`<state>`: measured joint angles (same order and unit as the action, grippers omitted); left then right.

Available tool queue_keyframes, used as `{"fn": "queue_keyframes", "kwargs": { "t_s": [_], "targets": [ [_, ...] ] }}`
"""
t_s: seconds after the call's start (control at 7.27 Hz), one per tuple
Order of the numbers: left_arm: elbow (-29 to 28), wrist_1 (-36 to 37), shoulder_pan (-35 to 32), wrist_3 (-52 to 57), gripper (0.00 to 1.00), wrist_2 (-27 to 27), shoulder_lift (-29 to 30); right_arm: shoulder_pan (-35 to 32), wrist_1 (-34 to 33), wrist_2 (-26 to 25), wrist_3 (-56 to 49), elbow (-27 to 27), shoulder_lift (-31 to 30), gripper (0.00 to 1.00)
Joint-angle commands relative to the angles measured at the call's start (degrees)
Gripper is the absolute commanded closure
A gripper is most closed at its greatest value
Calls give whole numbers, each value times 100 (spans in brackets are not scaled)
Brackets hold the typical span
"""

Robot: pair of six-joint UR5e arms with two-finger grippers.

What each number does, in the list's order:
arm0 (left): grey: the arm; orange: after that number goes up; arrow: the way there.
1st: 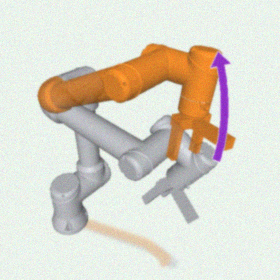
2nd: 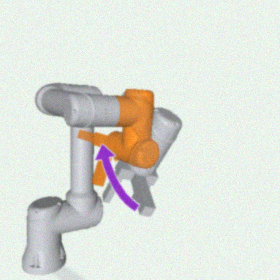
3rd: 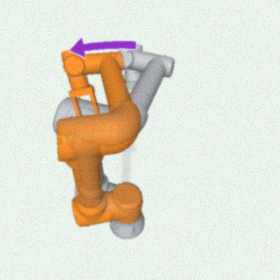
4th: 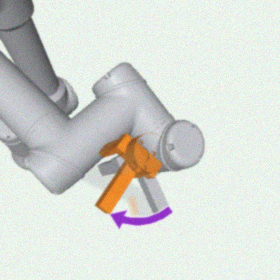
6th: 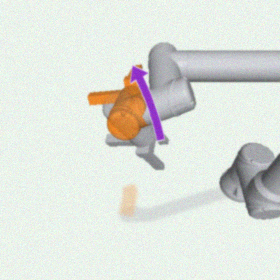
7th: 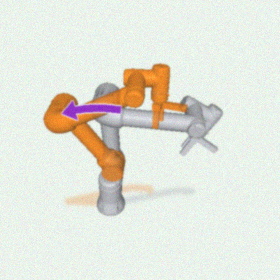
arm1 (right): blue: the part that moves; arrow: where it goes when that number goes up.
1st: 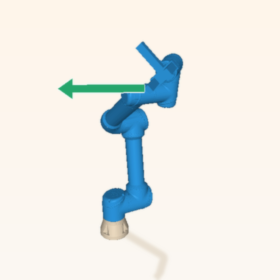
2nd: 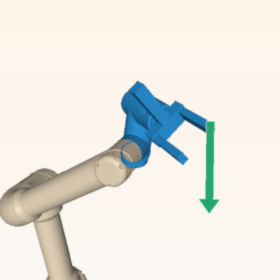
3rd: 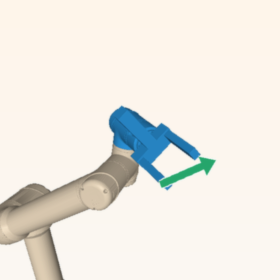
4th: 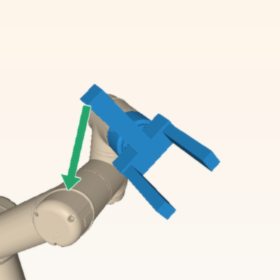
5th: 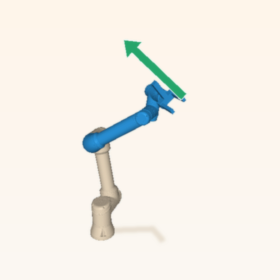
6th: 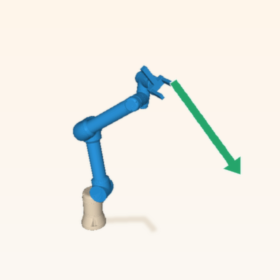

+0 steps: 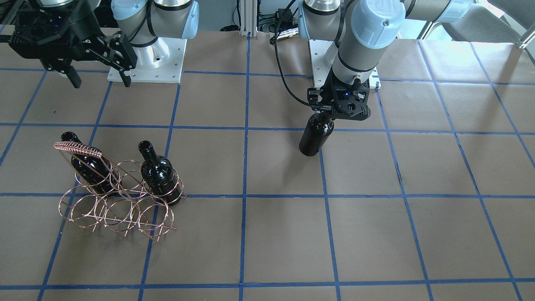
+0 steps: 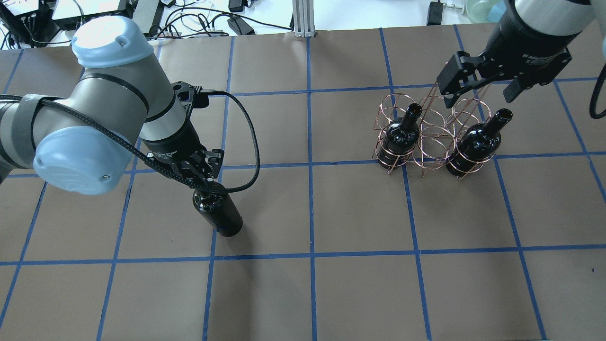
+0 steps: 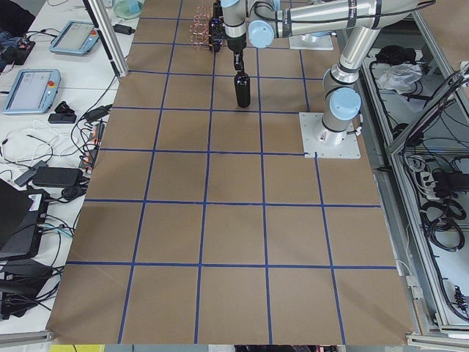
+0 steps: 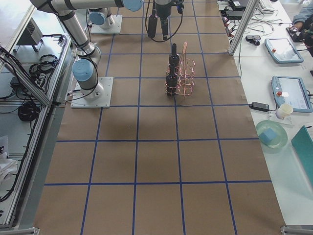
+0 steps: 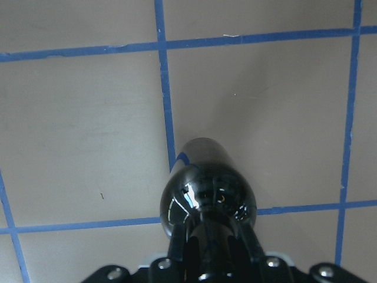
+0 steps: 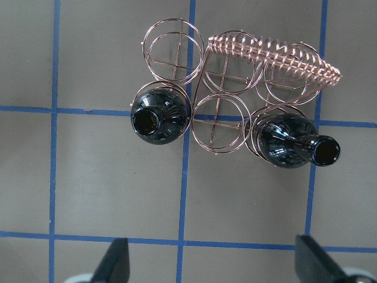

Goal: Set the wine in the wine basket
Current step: 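Open the left gripper and raise it away from the standing bottle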

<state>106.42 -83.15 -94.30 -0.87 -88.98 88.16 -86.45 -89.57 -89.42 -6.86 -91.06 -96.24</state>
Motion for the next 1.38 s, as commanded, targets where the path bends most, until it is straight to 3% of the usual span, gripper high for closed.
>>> {"fn": "queue_keyframes", "kwargs": {
  "t_s": [0.0, 0.28, 0.41, 0.55, 0.83, 0.96, 1.24],
  "targets": [
    [28, -17, -9, -10, 100, 22, 70, -4, 1, 4, 0, -9, 0, 0],
    [28, -43, -9, -10, 100, 22, 44, 5, 1, -5, 0, -9, 0, 0],
    [28, -87, -9, -10, 41, 22, 44, 5, 1, -5, 0, -9, 0, 0],
    [10, -87, -9, -10, 2, 13, 44, 5, 1, -5, 0, -9, 0, 0],
    [-374, -183, -9, -359, 0, 56, 8, 5, 1, -5, 0, -9, 0, 0],
    [-890, -611, 34, -370, 0, 48, 43, 5, 1, 4, 0, -17, 0, 0],
    [-1648, -677, 210, -283, 0, 56, 192, -12, -86, 48, 88, -35, -26, 0]
  ]
}}
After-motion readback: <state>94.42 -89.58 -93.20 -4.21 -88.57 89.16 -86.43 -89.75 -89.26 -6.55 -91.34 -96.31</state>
